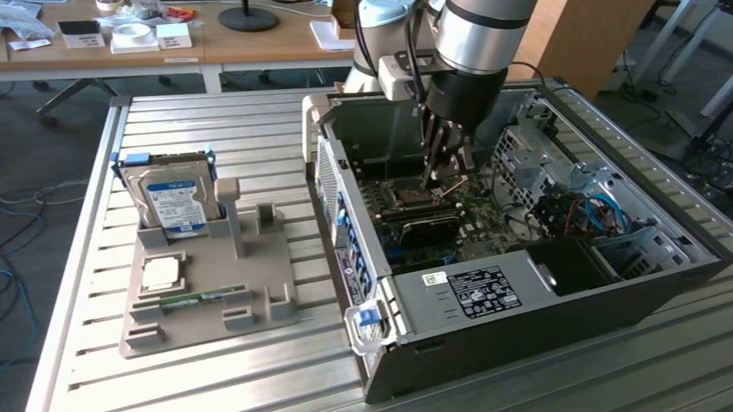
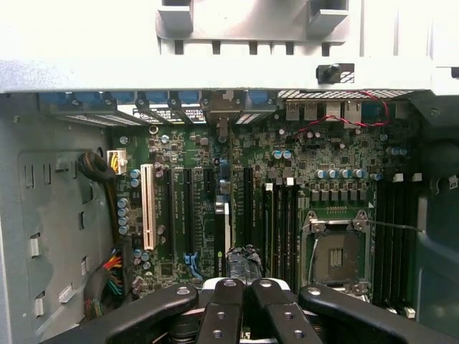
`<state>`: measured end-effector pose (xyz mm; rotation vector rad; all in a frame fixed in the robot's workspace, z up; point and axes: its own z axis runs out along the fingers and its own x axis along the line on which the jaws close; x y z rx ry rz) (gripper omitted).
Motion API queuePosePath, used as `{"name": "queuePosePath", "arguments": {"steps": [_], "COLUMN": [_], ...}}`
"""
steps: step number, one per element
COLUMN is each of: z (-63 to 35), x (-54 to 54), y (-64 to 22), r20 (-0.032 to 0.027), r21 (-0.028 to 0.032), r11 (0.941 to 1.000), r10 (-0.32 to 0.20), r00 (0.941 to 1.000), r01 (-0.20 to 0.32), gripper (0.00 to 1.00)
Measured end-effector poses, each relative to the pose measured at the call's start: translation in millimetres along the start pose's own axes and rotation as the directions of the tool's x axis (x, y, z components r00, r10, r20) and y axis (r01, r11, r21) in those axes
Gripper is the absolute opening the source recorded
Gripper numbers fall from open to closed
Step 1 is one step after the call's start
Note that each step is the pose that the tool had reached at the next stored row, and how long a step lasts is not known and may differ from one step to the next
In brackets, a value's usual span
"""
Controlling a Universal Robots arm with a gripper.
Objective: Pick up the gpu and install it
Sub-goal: 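Press down on the gpu until it lock into place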
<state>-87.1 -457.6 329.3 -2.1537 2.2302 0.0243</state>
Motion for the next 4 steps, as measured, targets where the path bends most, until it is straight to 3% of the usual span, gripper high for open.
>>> {"name": "queuePosePath", "arguments": {"steps": [4], "z": [0.0], "x": [0.0], "y": [0.0], "r20": [0.0], "r21": [0.0], "r11": [1.0], "r10": [0.0], "r00": [1.0], "r01": [0.0], "gripper": [0.11]}}
